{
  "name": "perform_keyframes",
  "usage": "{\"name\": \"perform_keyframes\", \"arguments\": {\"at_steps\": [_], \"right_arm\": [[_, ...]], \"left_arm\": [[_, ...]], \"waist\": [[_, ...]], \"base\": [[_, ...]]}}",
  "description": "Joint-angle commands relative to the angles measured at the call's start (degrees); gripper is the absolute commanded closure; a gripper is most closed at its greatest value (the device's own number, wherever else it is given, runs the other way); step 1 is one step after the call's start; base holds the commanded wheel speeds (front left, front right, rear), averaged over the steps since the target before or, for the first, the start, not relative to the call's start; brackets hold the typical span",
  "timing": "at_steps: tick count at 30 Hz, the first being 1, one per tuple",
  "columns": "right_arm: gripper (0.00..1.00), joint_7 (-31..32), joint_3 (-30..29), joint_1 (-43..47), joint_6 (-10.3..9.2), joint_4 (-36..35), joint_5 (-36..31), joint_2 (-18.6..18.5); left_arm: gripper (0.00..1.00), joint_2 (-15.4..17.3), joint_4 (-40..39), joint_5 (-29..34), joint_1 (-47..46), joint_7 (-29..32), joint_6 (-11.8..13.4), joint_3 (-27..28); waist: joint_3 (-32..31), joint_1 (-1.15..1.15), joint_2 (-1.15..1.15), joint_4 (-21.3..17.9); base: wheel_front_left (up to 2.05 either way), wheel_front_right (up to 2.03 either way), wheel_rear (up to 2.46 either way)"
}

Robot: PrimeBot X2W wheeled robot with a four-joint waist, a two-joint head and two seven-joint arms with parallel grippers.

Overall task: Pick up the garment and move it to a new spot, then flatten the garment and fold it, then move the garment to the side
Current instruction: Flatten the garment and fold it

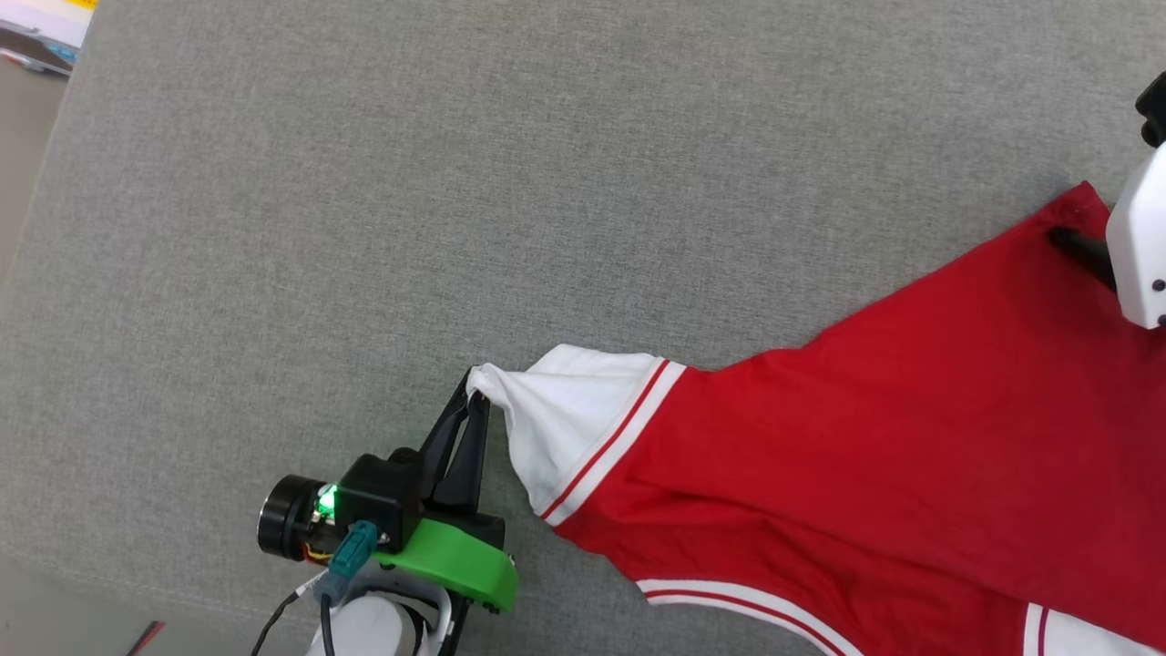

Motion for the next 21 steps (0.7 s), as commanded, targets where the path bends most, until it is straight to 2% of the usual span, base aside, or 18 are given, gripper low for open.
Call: {"name": "perform_keyframes", "arguments": {"at_steps": [1, 11, 16, 21], "right_arm": [[1.00, -0.39, 3.00, 2.74, 0.03, 1.98, 0.78, 1.35], [1.00, -17.39, 3.31, -0.42, 0.03, -0.14, 3.76, 1.75], [1.00, -27.14, -0.08, 1.15, 0.03, -1.50, 4.35, 1.05], [1.00, -32.86, -3.45, 3.73, 0.03, -4.40, 3.90, 0.80]], "left_arm": [[1.00, -0.27, 0.33, 0.16, -1.12, -0.41, -0.30, 0.33], [1.00, 1.67, 0.43, 0.49, 0.73, -0.52, -0.50, 2.58], [1.00, 4.14, -1.77, 1.30, 0.72, -0.53, -0.83, 4.18], [1.00, 6.57, -5.31, 1.93, -2.69, 0.18, -1.36, 5.60]], "waist": [[-0.53, 0.00, 0.00, -0.57], [-7.51, 0.00, 0.00, -4.01], [-10.77, 0.00, 0.00, -5.40], [-13.48, 0.00, 0.00, -6.86]], "base": [[0.00, 0.00, 0.00], [0.00, 0.00, 0.00], [0.00, 0.00, 0.00], [0.00, 0.00, 0.00]]}}
